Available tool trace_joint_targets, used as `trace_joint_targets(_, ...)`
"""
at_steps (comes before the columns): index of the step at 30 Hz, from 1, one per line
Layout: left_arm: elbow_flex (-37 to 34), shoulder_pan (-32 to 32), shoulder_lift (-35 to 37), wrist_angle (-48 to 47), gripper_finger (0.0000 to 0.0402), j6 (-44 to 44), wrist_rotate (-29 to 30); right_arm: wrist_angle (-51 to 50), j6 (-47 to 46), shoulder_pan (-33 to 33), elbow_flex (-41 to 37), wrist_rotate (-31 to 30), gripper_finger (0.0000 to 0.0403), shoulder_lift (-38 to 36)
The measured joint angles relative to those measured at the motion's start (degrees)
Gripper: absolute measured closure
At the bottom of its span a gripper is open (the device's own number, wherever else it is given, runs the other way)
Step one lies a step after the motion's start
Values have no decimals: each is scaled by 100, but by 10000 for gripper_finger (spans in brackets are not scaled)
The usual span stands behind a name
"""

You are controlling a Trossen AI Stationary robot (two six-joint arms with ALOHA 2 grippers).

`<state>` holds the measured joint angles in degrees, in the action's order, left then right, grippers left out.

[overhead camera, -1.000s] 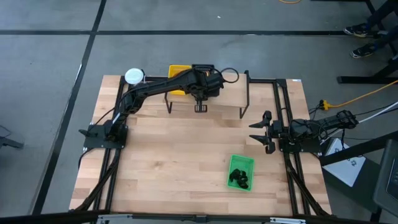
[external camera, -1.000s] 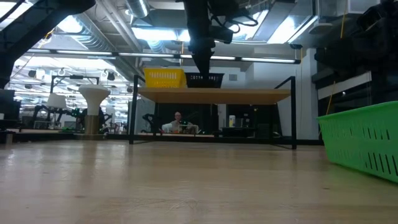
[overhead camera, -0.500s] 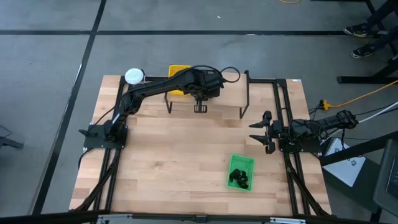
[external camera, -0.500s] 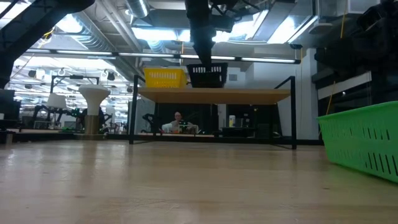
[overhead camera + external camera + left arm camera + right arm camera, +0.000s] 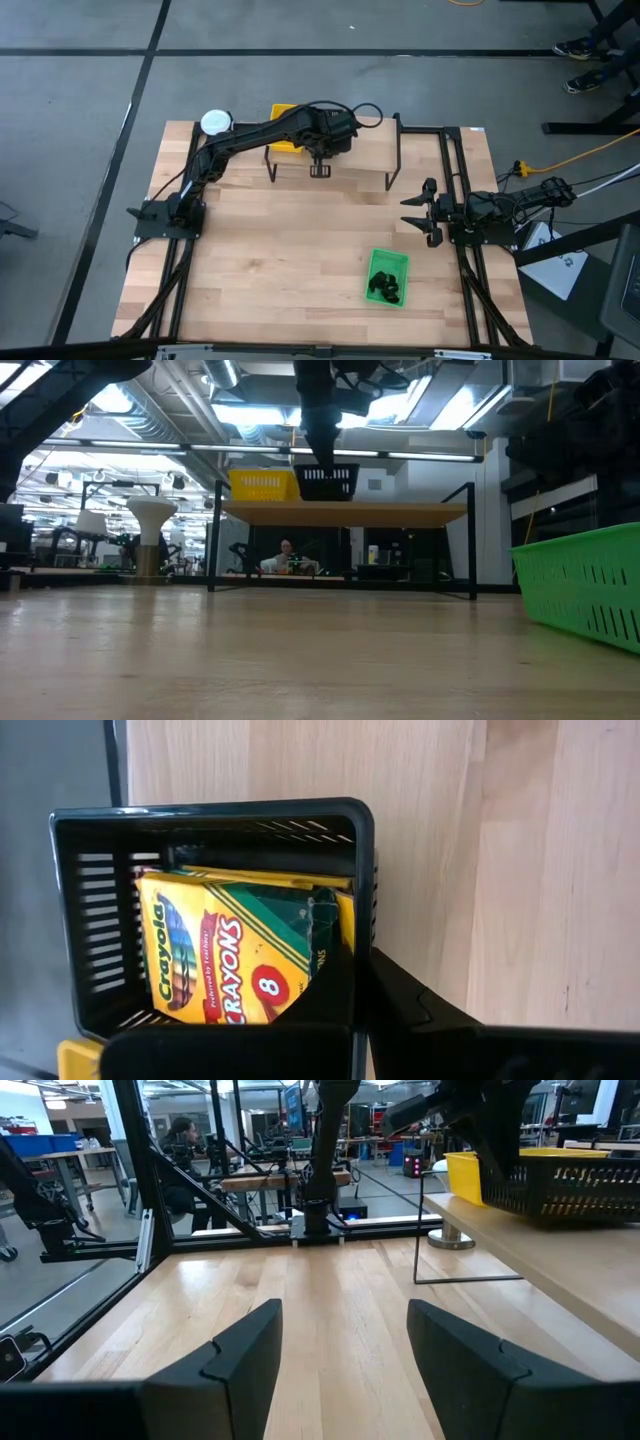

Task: Pick & Place Office Desk Supplies
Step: Put the black bin with crayon boxes on the shelf

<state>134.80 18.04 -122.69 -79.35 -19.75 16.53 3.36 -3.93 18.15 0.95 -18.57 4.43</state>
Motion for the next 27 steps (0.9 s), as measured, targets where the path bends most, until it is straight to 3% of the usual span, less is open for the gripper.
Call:
trace_joint_targets(22, 0, 11, -11, 129, 398, -262, -111, 0, -1, 0, 0, 0, 184, 0)
trace_joint_targets(27, 0, 7, -11, 133, 380, -260, -24, 0, 0, 0, 0, 0, 184, 0)
